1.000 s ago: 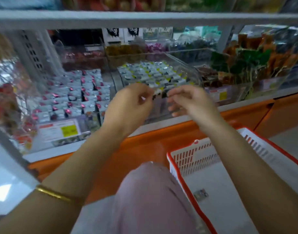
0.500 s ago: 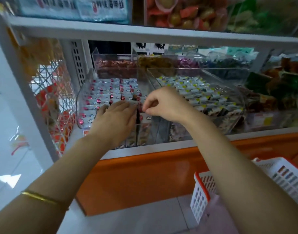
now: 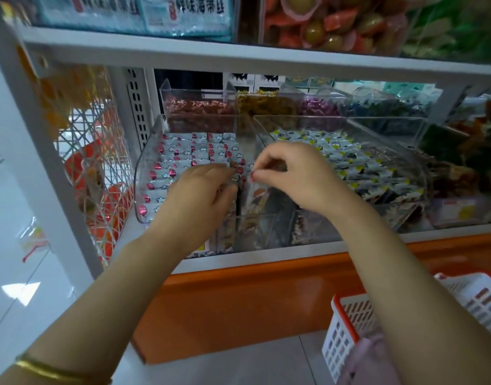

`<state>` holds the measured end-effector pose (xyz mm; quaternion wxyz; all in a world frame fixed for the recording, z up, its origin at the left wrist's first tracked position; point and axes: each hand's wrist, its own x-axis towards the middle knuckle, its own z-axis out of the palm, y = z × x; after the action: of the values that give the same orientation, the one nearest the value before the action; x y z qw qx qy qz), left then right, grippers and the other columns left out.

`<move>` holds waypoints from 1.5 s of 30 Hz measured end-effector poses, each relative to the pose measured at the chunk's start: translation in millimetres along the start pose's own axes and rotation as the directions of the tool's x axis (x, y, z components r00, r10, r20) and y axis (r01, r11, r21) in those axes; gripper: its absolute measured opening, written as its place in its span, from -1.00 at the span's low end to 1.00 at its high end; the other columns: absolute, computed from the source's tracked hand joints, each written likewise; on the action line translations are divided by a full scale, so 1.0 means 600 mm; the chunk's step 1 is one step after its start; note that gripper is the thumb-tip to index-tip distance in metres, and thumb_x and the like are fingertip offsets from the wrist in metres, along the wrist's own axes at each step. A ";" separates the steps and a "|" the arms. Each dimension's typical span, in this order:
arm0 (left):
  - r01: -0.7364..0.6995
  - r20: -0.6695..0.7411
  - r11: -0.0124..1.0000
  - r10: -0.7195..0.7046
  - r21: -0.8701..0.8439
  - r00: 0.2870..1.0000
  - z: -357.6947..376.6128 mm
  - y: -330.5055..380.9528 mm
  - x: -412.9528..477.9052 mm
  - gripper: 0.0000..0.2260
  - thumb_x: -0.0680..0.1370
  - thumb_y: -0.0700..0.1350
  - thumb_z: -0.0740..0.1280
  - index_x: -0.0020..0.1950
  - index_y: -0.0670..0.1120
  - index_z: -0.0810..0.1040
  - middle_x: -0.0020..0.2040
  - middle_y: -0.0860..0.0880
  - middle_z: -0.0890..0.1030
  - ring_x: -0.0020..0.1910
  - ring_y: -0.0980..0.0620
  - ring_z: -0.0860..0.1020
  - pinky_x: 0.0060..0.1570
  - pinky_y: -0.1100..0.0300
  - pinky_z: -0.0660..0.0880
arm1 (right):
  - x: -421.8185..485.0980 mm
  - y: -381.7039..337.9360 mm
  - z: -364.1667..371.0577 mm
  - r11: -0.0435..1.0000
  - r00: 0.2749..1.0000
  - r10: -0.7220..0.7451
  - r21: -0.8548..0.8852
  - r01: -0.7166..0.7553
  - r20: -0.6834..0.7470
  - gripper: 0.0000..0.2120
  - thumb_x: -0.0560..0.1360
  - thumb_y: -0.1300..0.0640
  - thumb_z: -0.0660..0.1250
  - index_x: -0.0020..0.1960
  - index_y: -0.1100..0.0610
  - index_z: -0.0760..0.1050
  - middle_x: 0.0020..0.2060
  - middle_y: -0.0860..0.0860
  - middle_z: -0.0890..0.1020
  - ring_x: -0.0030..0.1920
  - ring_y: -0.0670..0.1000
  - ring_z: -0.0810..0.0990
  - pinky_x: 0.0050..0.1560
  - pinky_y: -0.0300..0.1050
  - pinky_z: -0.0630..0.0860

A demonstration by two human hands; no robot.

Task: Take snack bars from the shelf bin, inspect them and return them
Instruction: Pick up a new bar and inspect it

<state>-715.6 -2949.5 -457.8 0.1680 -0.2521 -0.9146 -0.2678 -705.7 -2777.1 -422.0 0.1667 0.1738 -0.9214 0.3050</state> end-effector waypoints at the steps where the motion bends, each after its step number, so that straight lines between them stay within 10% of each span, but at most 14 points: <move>1: 0.007 -0.020 0.999 -0.008 -0.041 1.000 -0.005 0.003 -0.001 -0.65 0.60 -0.02 0.18 0.35 -0.08 0.44 0.31 -0.08 0.48 0.28 -0.10 0.39 0.26 -0.01 0.34 | -0.002 0.002 -0.007 0.998 0.997 0.001 0.068 0.004 -0.071 -0.95 0.49 0.19 0.35 -0.14 0.10 0.53 -0.26 -0.15 0.53 -0.23 -0.20 0.50 -0.24 -0.44 0.39; 5: 0.041 0.008 0.988 -0.040 -0.149 0.999 -0.020 0.012 -0.006 -0.57 0.55 0.11 0.18 0.38 -0.02 0.41 0.29 -0.01 0.45 0.30 0.00 0.33 0.27 0.10 0.29 | -0.017 0.016 -0.034 0.925 0.938 0.170 0.378 -0.045 -0.302 -0.92 0.53 0.23 0.29 -0.14 0.12 0.50 -0.22 0.02 0.59 -0.24 -0.08 0.60 -0.30 -0.23 0.56; 9: 0.072 0.019 0.910 -0.070 -0.408 0.997 -0.027 0.023 -0.011 -0.80 0.57 -0.01 0.21 0.11 0.01 0.56 -0.13 0.01 0.55 -0.22 0.29 0.48 -0.27 0.48 0.39 | -0.030 0.020 -0.033 0.701 0.885 0.377 0.709 -0.080 -0.272 -0.87 0.55 0.25 0.26 -0.17 0.17 0.50 -0.27 0.03 0.62 -0.26 -0.05 0.64 -0.33 -0.20 0.59; 18: 0.383 0.263 0.248 -0.406 -0.890 0.875 -0.037 0.016 -0.007 -0.74 0.62 0.01 0.14 -0.10 -0.13 0.47 -0.36 -0.08 0.62 -0.45 0.05 0.52 -0.50 0.25 0.46 | -0.043 0.013 -0.010 0.473 0.897 0.431 0.870 -0.138 -0.092 -0.85 0.52 0.20 0.29 -0.21 0.20 0.54 -0.45 0.01 0.55 -0.46 -0.08 0.54 -0.50 -0.27 0.47; 26: 0.397 0.172 0.403 -0.489 -0.825 0.855 -0.043 0.012 -0.012 -0.75 0.64 -0.05 0.10 -0.10 -0.12 0.47 -0.51 -0.01 0.56 -0.61 0.11 0.40 -0.60 0.29 0.36 | -0.038 0.010 -0.004 0.175 0.911 0.403 0.969 -0.176 0.093 -0.91 0.49 0.38 0.23 -0.12 0.30 0.51 -0.45 0.06 0.61 -0.41 -0.06 0.61 -0.40 -0.28 0.55; 33: 0.357 0.239 0.227 -0.419 -0.906 0.876 -0.056 0.019 -0.013 -0.65 0.64 -0.11 0.12 -0.32 -0.16 0.45 -0.56 -0.01 0.42 -0.61 0.14 0.30 -0.62 0.36 0.30 | -0.037 0.017 0.001 0.268 0.907 0.420 0.951 -0.152 0.027 -0.88 0.51 0.41 0.21 -0.07 0.28 0.50 -0.33 0.11 0.59 -0.37 -0.04 0.63 -0.35 -0.23 0.58; 39: 0.229 0.089 0.537 -0.273 -0.812 0.958 -0.054 0.024 -0.014 -0.80 0.63 -0.22 0.10 -0.05 -0.15 0.50 -0.36 -0.09 0.65 -0.49 0.12 0.53 -0.51 0.34 0.45 | -0.038 0.015 0.007 0.453 0.923 0.380 0.882 -0.132 -0.056 -0.80 0.59 0.21 0.17 0.07 0.13 0.56 -0.15 0.14 0.60 -0.33 0.01 0.64 -0.39 -0.19 0.56; 45: 0.267 0.137 0.478 -0.289 -0.837 0.947 -0.049 0.025 -0.011 -0.67 0.59 -0.32 0.15 0.19 0.02 0.56 -0.09 -0.05 0.66 -0.23 0.06 0.64 -0.34 0.33 0.53 | -0.038 0.023 0.009 0.641 0.934 0.324 0.761 -0.098 -0.153 -0.85 0.53 0.26 0.28 0.00 0.08 0.58 -0.03 0.09 0.59 -0.08 0.00 0.63 -0.17 -0.18 0.59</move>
<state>-697.0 -2957.7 -431.0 -0.0108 -0.1471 -0.6952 -0.7035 -692.4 -2765.3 -442.3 0.1705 0.0726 -0.6979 0.6918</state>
